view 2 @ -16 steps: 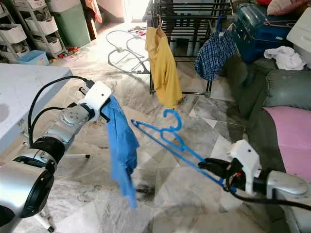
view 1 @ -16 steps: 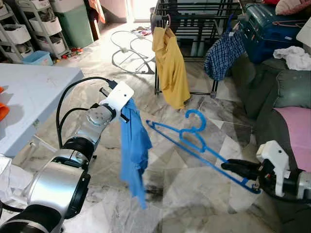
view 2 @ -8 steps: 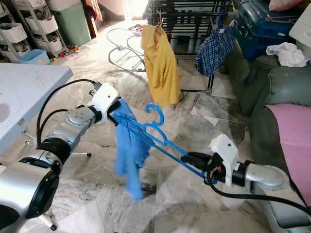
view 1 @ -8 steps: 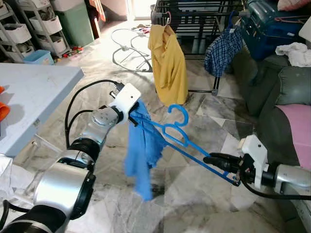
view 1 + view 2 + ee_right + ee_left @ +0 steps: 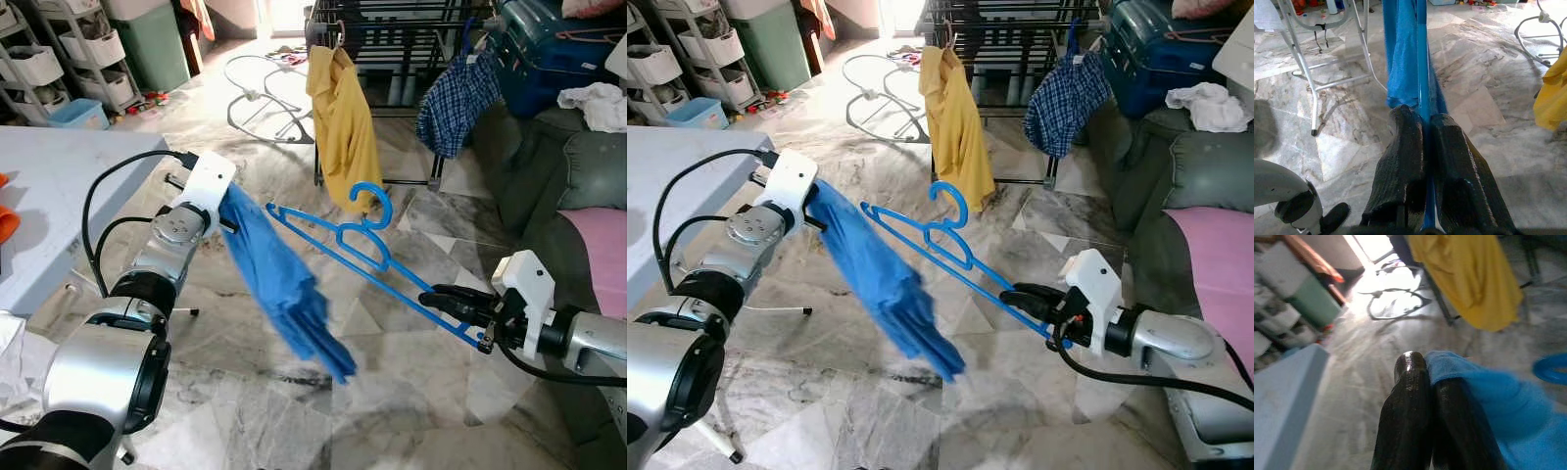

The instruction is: Hang hanger

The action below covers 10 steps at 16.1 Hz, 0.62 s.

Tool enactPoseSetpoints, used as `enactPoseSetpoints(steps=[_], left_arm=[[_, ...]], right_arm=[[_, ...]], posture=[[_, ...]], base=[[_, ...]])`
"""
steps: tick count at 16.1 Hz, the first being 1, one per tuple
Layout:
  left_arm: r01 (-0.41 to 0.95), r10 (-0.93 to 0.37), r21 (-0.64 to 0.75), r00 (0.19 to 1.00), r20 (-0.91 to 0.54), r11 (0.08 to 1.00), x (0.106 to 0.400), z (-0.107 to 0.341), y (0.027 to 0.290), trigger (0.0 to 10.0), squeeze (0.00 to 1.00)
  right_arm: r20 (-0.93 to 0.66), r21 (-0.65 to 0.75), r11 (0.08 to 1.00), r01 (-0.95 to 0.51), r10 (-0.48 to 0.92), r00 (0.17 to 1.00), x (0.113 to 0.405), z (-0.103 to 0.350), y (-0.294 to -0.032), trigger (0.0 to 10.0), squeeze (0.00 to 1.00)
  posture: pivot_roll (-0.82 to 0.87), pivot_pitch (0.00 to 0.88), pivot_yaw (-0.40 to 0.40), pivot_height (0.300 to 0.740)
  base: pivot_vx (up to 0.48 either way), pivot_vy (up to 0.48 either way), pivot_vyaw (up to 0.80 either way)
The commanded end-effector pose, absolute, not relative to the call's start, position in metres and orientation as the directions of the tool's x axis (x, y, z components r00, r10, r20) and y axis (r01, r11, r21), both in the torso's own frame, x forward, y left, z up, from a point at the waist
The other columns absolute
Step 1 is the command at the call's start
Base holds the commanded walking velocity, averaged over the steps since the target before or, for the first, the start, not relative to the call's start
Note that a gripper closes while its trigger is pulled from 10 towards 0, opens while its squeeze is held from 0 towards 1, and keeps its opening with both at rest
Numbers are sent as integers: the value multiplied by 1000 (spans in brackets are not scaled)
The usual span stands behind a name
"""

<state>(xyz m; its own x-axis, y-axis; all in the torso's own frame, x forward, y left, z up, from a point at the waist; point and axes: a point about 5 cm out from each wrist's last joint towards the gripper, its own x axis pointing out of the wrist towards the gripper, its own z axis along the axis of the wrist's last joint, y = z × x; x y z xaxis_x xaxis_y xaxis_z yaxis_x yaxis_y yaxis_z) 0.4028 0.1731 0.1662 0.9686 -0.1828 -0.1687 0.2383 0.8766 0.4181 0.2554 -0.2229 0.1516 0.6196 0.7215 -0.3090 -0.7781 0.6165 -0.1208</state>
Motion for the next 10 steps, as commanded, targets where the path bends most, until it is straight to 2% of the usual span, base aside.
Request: enactPoseSetpoints(steps=[1, 3, 6, 10], left_arm=[[272, -231, 401, 962, -148, 875, 405, 175, 168, 10000, 0], [361, -333, 393, 932, -140, 846, 404, 177, 153, 10000, 0], [359, -334, 388, 933, -132, 849, 406, 180, 150, 10000, 0], [234, -262, 368, 965, 27, 900, 410, 204, 159, 10000, 0]], right_arm=[[-298, -135, 621, -772, 718, 629, 256, 152, -224, 10000, 0], [-293, -134, 632, -763, 711, 640, 256, 148, -222, 10000, 0], [-293, -118, 628, -769, 718, 632, 255, 144, -218, 10000, 0], [-331, -33, 584, -811, 760, 560, 238, 140, -217, 10000, 0]], posture=[[-270, 58, 82, 740], [-269, 61, 84, 740], [-265, 66, 85, 740], [-277, 75, 89, 740]], base=[[0, 0, 0], [0, 0, 0], [0, 0, 0], [0, 0, 0]])
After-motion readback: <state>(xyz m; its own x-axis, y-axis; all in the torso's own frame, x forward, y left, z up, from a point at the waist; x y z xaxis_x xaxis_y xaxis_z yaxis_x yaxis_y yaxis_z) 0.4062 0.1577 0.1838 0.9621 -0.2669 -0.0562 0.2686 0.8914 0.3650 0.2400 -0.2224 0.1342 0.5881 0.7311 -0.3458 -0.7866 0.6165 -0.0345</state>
